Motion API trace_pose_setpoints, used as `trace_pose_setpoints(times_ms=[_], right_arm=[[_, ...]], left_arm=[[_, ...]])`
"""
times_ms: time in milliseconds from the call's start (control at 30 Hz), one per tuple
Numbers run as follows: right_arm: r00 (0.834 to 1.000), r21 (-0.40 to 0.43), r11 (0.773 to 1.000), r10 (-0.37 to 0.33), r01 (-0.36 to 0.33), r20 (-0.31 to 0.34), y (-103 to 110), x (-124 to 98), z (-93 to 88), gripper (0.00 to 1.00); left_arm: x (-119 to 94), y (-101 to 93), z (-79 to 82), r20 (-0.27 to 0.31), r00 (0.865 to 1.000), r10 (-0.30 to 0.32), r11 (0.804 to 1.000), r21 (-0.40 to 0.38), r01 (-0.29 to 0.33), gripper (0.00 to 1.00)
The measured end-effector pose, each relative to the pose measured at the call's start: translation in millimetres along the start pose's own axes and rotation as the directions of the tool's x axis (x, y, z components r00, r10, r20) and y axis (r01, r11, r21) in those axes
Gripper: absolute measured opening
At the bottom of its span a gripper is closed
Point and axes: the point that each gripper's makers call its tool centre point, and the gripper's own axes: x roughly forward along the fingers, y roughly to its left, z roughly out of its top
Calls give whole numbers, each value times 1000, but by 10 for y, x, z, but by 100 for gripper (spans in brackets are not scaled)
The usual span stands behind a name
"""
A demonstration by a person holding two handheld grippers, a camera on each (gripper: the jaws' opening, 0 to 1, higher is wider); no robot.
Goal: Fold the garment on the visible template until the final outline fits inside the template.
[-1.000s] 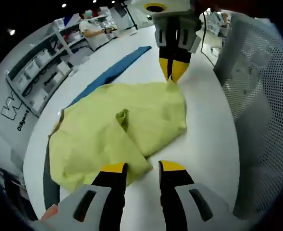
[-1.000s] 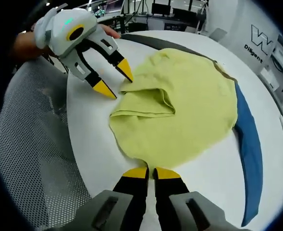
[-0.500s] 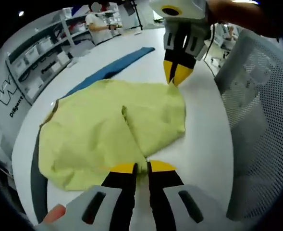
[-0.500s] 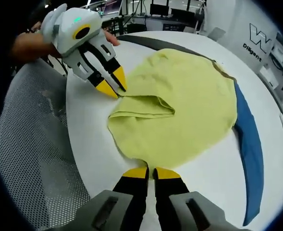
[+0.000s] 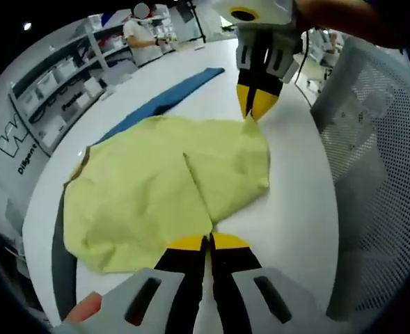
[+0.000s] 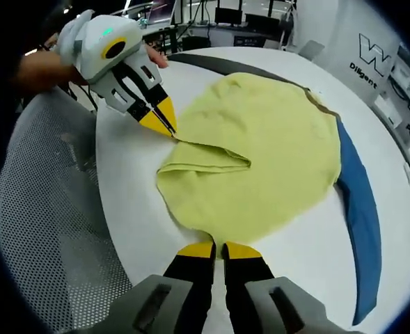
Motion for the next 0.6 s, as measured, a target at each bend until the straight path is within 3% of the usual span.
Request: trace_pose_setpoints(times_ms=[267, 600], right_arm=[[1000, -12, 1000, -15, 15, 14, -15, -82, 69, 1], [1000, -31, 999, -20, 20, 15, 0, -148, 81, 1]], left_arm=[[-283, 166, 17, 44, 998, 46, 999, -29, -45, 0], [-644, 199, -119, 57, 996, 74, 997, -30, -72, 0]])
